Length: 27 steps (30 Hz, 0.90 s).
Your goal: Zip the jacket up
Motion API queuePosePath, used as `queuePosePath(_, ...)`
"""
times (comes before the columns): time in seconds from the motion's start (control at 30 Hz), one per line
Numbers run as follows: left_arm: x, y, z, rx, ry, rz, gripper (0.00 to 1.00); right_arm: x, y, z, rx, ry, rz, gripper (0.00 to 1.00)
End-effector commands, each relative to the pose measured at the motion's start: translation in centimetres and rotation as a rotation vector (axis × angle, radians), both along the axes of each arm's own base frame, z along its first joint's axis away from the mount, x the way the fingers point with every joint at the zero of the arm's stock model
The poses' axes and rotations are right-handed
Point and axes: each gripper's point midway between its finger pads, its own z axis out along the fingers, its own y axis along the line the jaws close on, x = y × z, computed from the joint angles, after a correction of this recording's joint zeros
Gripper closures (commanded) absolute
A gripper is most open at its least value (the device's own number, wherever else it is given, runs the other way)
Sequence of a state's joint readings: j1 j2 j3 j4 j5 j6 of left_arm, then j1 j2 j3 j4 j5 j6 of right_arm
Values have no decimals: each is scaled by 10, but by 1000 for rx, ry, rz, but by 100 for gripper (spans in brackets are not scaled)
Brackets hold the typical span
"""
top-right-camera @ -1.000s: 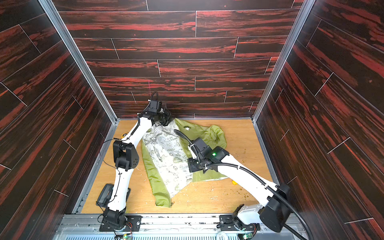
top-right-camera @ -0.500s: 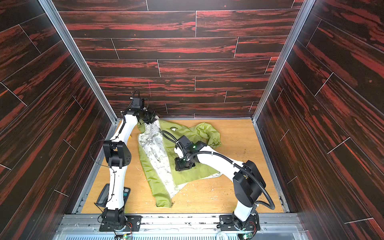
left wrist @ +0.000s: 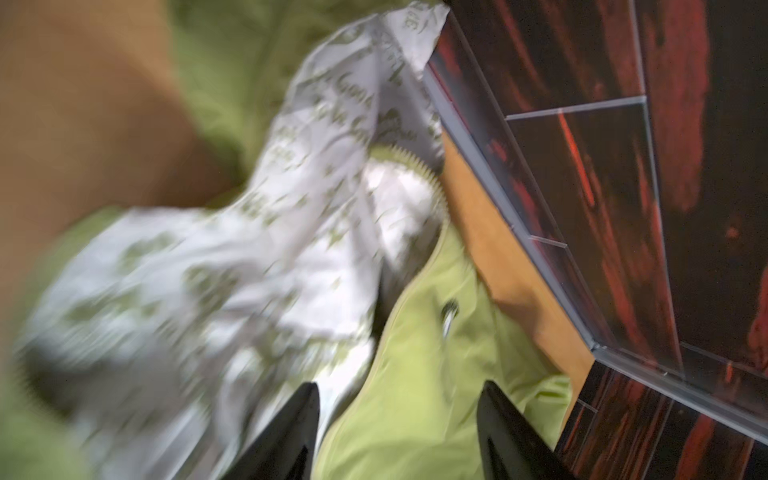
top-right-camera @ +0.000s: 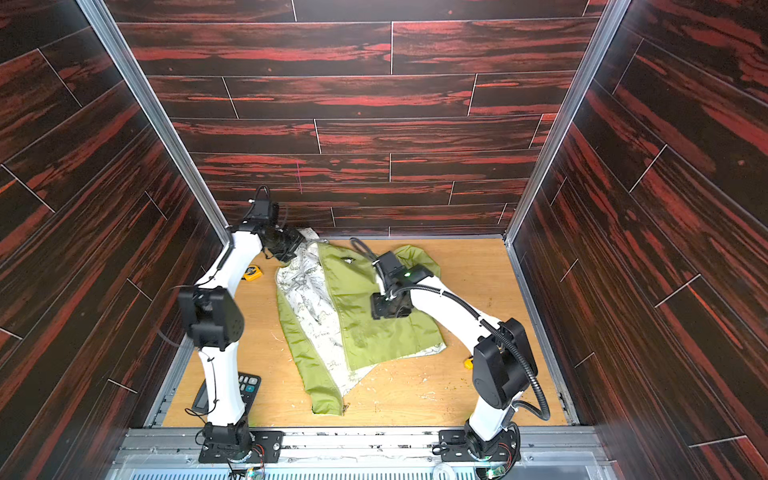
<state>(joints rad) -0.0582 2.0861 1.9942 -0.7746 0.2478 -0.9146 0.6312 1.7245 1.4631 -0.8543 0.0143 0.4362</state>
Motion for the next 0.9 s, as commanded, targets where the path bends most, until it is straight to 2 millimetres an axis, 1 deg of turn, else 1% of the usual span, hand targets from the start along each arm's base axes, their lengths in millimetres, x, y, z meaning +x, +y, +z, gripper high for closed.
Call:
queuePosePath(0.0, -50, 23, 21, 119, -20, 33, 37, 17, -35, -23, -122, 33, -104, 41)
queuePosePath(0.03, -65, 25, 10, 127, 2, 41, 37, 22, -44, -29, -148, 40, -128, 40)
queuePosePath(0.07, -75, 27, 4, 130, 8, 45, 36, 25, -51, -34, -169, 48, -143, 40)
queuePosePath(0.1, -86, 29, -12, 140, 43, 46, 36, 28, -57, -41, -188, 56, -158, 40)
queuePosePath(0.13, -97, 29, -19, 144, 61, 41, 36, 32, -65, -46, -205, 61, -174, 39)
queuePosePath(0.2, -112, 29, -41, 152, 118, 21, 36, 37, -76, -54, -235, 69, -196, 38)
queuePosePath(0.3, -124, 32, -66, 177, 183, 4, 36, 45, -93, -62, -284, 67, -218, 37)
queuePosePath(0.33, -125, 34, -69, 191, 190, 2, 36, 47, -97, -64, -297, 66, -223, 36)
queuePosePath(0.37, -126, 35, -79, 201, 217, -2, 36, 49, -102, -65, -304, 68, -231, 36)
queuePosePath(0.4, -126, 36, -86, 211, 230, -11, 36, 51, -106, -66, -309, 69, -238, 36)
queuePosePath(0.53, -123, 40, -105, 244, 286, -28, 37, 58, -121, -70, -307, 77, -269, 34)
queuePosePath(0.6, -118, 40, -113, 252, 299, -35, 38, 60, -122, -78, -278, 99, -265, 34)
queuePosePath(0.67, -113, 41, -121, 257, 312, -40, 39, 60, -118, -88, -260, 124, -249, 35)
queuePosePath(0.7, -108, 40, -124, 255, 314, -49, 40, 60, -116, -94, -250, 137, -241, 36)
queuePosePath(0.77, -100, 36, -130, 245, 314, -65, 43, 59, -112, -102, -227, 160, -233, 42)
queuePosePath(0.87, -88, 32, -132, 232, 301, -93, 57, 60, -111, -110, -196, 181, -248, 55)
